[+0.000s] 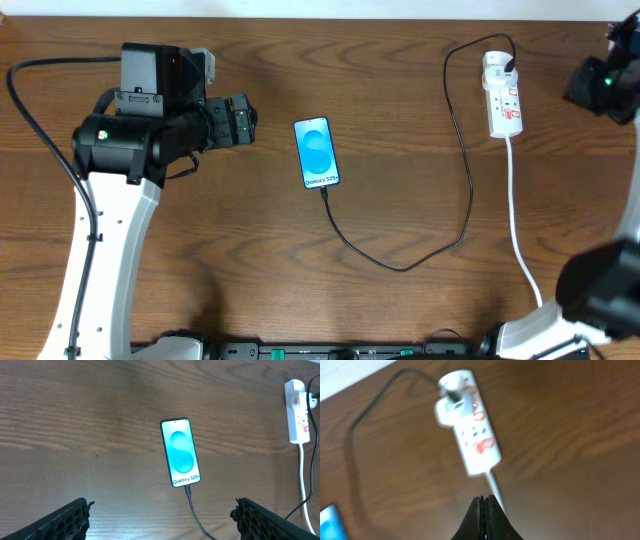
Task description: Plug charger to phone and switch on socket
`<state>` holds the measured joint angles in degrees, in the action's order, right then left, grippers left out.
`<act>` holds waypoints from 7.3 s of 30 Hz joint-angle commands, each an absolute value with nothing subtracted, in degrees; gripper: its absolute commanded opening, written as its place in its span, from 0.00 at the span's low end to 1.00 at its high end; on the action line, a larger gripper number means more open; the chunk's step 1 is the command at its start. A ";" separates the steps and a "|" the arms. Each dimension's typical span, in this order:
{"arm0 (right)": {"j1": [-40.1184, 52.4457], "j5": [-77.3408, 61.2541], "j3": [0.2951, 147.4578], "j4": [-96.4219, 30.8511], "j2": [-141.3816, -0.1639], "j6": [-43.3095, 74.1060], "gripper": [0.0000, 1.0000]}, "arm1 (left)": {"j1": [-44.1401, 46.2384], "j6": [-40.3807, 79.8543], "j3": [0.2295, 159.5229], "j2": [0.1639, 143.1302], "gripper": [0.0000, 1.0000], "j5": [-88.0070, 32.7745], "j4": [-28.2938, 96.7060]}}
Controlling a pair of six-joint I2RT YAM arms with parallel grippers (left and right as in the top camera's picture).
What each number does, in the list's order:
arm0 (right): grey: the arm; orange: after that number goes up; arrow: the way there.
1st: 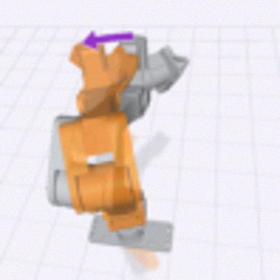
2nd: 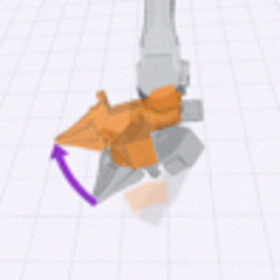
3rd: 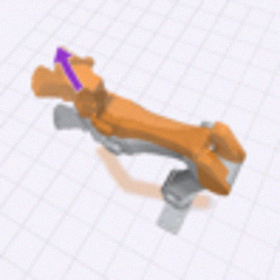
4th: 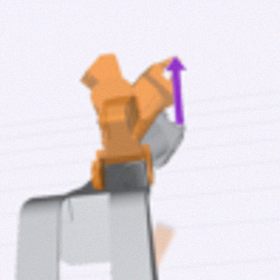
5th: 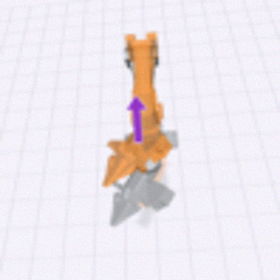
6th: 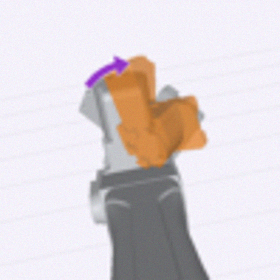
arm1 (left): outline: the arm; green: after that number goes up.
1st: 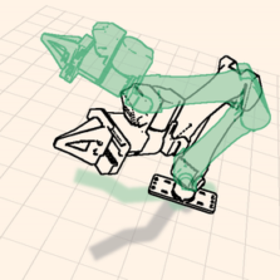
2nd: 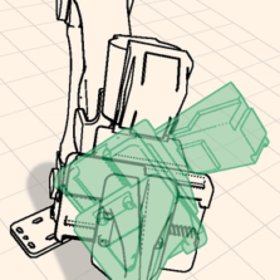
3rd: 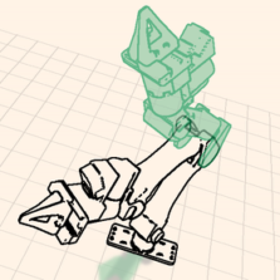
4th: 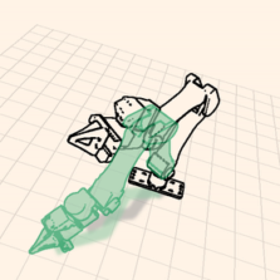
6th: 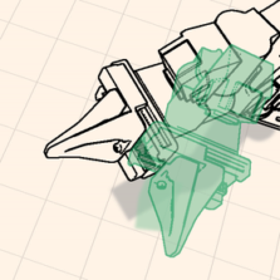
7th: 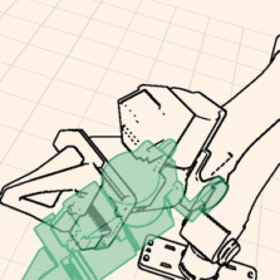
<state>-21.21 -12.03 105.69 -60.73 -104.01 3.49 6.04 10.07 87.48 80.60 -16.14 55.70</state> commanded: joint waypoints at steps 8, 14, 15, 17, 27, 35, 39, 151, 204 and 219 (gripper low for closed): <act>-20.97 -19.31 105.69 -81.93 -80.29 4.25 0.45 | 5.89 9.47 88.20 80.60 0.93 -15.53 55.94; -20.97 -19.22 105.69 -94.21 -69.97 4.23 0.99 | 5.89 9.45 88.20 80.60 0.93 -15.53 55.92; -20.97 -19.20 105.69 -95.37 -68.27 4.23 0.99 | 5.89 9.47 88.20 80.60 0.93 -15.55 55.92; -20.97 -19.20 105.69 -96.79 -65.36 4.23 0.99 | 5.89 9.45 88.20 80.60 0.93 -15.55 55.92; -20.95 -16.80 105.56 -97.30 -50.28 -4.91 0.99 | 5.89 9.45 88.20 80.60 0.93 -15.55 55.92; -19.49 -17.06 92.62 -93.73 -36.07 -5.87 0.99 | 5.89 9.45 88.20 80.60 0.93 -15.53 55.94; -15.79 -17.04 78.39 -81.71 -28.16 -5.87 0.99 | 5.91 9.45 88.20 80.60 0.93 -15.55 55.92; -0.71 -16.86 0.32 -2.96 -0.49 -3.90 0.99 | 4.67 -14.85 0.23 4.54 0.93 -9.69 3.25; -0.71 -16.86 0.32 -2.96 -0.49 -3.90 0.99 | 4.67 -14.96 0.25 0.67 0.93 -9.43 3.16; -0.71 -16.86 0.32 -2.96 -0.49 -3.90 0.99 | 4.67 -14.96 0.25 0.67 0.93 -9.43 3.16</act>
